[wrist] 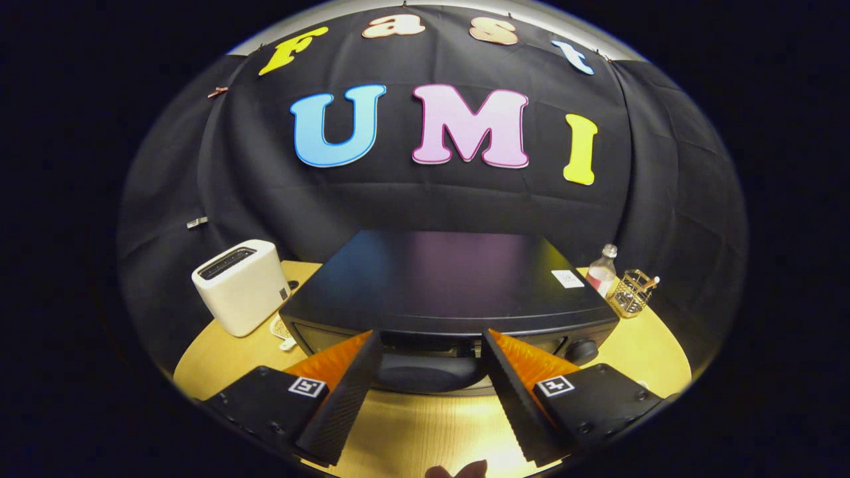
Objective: Open the toaster oven, put the food inside, and close the toaster oven door.
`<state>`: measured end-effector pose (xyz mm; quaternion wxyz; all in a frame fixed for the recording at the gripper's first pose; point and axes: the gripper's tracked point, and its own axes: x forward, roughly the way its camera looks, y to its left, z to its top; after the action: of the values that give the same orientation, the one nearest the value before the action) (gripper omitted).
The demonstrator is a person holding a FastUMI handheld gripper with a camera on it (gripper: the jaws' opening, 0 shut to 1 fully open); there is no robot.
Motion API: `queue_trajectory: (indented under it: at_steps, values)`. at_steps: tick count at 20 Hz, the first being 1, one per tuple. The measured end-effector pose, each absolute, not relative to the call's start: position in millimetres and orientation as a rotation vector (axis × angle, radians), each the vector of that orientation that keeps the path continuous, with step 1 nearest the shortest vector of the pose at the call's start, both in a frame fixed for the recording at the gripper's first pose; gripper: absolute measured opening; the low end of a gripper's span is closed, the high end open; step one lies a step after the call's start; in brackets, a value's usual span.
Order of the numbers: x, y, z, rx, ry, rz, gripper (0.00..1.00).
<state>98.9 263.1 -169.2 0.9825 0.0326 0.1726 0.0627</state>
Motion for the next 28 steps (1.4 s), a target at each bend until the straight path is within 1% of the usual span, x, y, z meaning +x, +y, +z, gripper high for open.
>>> queue_trajectory:
  at_steps: [2, 7, 15, 23, 28]
  values:
    - [97, 260, -176, 0.080, 0.370, 0.089, 0.98]
    - [92, 259, -180, 0.066, 0.392, 0.077, 0.99]
    - [33, 257, -204, 0.077, 0.438, 0.080, 0.99]
    - [-10, 257, -245, 0.061, 0.548, 0.089, 0.99]
    - [-28, 259, -282, 0.109, 0.677, 0.101, 1.00]
